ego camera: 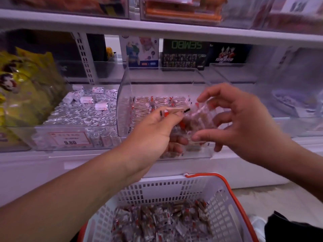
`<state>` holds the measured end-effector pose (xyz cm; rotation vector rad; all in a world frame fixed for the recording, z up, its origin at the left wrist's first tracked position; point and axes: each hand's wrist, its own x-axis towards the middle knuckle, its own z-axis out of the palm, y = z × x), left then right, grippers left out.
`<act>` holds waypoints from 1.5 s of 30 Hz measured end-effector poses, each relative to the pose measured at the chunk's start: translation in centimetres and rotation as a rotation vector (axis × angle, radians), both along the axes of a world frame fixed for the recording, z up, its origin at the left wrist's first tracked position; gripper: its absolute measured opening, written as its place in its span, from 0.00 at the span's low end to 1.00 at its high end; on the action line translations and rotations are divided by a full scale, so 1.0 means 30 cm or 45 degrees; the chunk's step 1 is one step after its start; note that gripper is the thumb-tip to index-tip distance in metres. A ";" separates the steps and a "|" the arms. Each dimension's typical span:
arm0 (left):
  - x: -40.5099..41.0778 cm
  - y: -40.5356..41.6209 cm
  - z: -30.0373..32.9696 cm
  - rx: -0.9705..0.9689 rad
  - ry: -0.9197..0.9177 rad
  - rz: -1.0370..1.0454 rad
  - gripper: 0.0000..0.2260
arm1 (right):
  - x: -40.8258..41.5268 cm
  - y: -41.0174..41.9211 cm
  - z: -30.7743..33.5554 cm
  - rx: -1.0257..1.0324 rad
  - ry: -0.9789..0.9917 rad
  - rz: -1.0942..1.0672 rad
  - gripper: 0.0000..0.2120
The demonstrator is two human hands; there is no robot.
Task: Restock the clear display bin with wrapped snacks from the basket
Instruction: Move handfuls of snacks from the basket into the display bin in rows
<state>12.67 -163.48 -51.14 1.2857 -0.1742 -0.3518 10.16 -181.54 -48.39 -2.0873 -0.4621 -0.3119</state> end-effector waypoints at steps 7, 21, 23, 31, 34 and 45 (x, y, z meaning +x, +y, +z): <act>0.005 0.005 0.017 -0.046 0.023 0.019 0.12 | 0.008 0.008 -0.034 -0.349 -0.251 -0.033 0.17; -0.003 -0.009 0.008 0.000 -0.254 0.191 0.08 | -0.010 0.050 -0.062 -0.572 -0.515 -0.123 0.28; -0.003 -0.006 0.019 -0.058 -0.223 0.196 0.07 | -0.008 0.047 -0.073 -0.569 -0.462 -0.104 0.35; 0.018 -0.015 0.008 0.063 -0.198 0.061 0.12 | 0.013 0.063 -0.083 -0.469 -0.251 -0.024 0.36; 0.014 -0.024 0.007 0.080 -0.208 0.086 0.14 | 0.031 0.057 -0.075 -0.501 -0.266 -0.037 0.33; 0.033 -0.028 0.026 0.171 -0.271 0.211 0.21 | 0.069 0.048 -0.026 -0.341 -0.298 -0.069 0.28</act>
